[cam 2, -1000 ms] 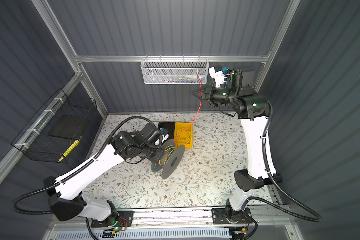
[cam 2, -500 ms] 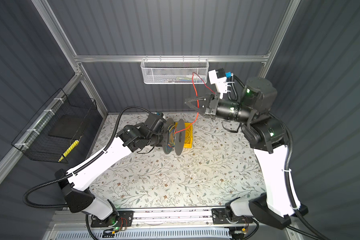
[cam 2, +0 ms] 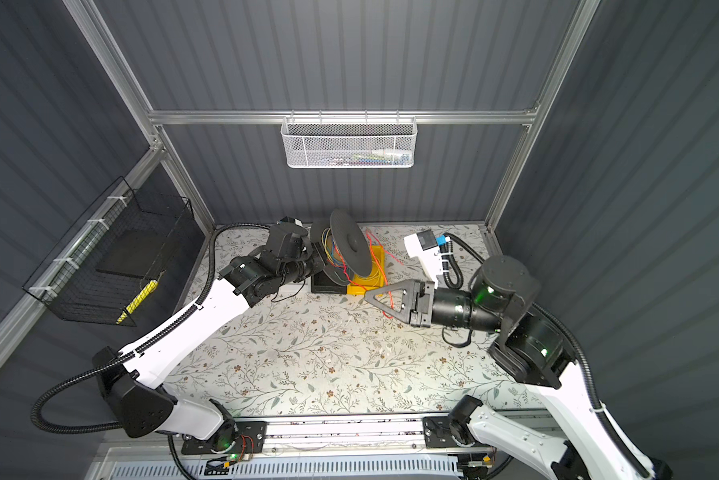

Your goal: Wrap the cables

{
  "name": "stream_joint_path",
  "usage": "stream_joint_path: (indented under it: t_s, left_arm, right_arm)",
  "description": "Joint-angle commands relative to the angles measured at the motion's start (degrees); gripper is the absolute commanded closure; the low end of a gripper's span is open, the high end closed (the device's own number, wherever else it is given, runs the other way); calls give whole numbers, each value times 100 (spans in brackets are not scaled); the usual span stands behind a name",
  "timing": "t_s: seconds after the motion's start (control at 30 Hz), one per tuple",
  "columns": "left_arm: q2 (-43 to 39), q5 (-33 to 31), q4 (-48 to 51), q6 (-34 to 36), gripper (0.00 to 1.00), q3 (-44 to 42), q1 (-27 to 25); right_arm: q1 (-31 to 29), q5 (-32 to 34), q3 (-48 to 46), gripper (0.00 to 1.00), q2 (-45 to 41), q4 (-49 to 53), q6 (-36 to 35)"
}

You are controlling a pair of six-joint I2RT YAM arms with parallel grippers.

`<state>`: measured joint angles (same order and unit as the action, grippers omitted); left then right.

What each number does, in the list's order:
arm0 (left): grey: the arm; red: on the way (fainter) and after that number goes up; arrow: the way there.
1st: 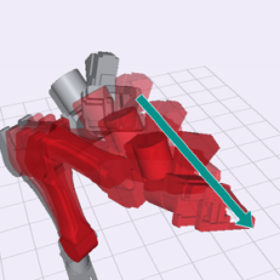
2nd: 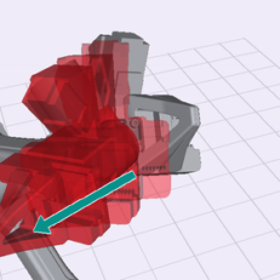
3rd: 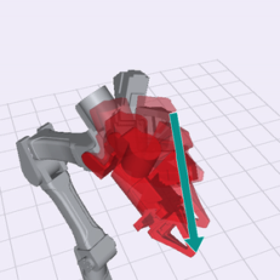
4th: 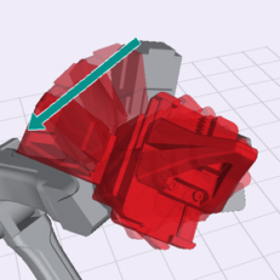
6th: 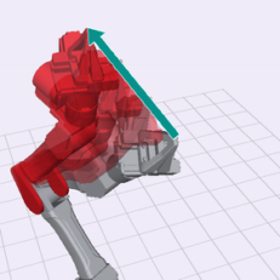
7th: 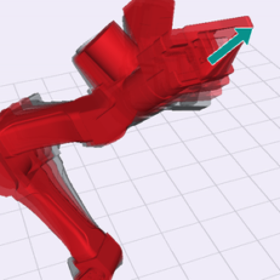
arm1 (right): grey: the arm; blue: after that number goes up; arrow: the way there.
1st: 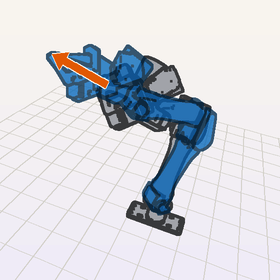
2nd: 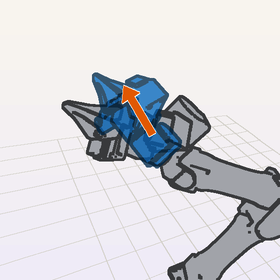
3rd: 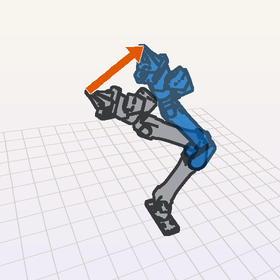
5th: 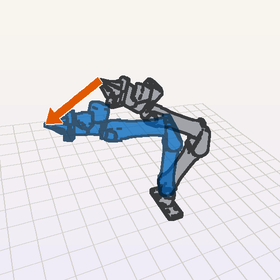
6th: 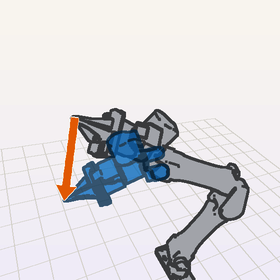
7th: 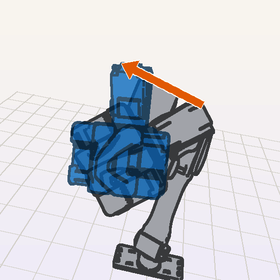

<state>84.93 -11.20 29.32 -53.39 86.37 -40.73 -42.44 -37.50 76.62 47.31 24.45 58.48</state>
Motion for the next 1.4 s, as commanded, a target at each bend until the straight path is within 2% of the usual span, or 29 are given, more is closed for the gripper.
stream_joint_path:
  t_s: [0.0, 0.07, 0.27, 0.33, 0.47, 0.57, 0.7, 0.77, 0.9, 0.97, 1.07, 1.17, 1.27, 1.37]
  left_arm:
    - [-48, -308, -1389, -738, 100, -56, 338]
    - [-71, 48, -1725, -1020, 100, -172, 550]
    - [-186, 1371, -4231, -2124, 100, -1348, 1188]
    - [-179, 1871, -4941, -2378, 100, -1565, 1354]
    - [-274, 2859, -6183, -2763, 100, -1965, 1597]
    - [-514, 3406, -6355, -2695, 100, -2179, 1715]
    - [-944, 3686, -6336, -2473, 100, -2505, 1809]
    - [-1021, 4168, -6430, -2306, 100, -2487, 1832]
    - [-1018, 5578, -7181, -2334, 100, -2445, 1832]
    - [-1285, 6003, -6930, -1999, 100, -2511, 1838]
    - [-1719, 6585, -5454, -781, 100, -2278, 1841]
    - [-1955, 7232, -5098, -445, 100, -2252, 1834]
    - [-2112, 7710, -4803, -244, 100, -2250, 1807]
    - [-2344, 7908, -3787, 596, 100, -2132, 1655]
  right_arm:
    - [-329, 67, -484, 100, -714, -248, 270]
    - [-371, 243, -980, 100, -1116, -39, 373]
    - [-367, 1059, -2127, 100, -2193, 576, 575]
    - [-353, 1526, -2308, 100, -2456, 959, 455]
    - [-336, 2973, -2151, 100, -2677, 2145, 128]
    - [-336, 4041, -2095, 100, -3026, 2532, 170]
    - [-344, 5258, -1931, 100, -3297, 2730, 115]
    - [-352, 5667, -1854, 100, -3243, 2599, -86]
    - [-353, 6006, -1393, 100, -2666, 2353, -752]
    - [-353, 6195, -907, 100, -2246, 2401, -1239]
    - [-353, 6481, -301, 100, -1844, 2415, -1871]
    - [-353, 6467, 244, 100, -1407, 2444, -2303]
    - [-341, 6067, 719, 100, -834, 2419, -2565]
    - [-142, 5345, 1290, 100, -132, 2508, -2754]
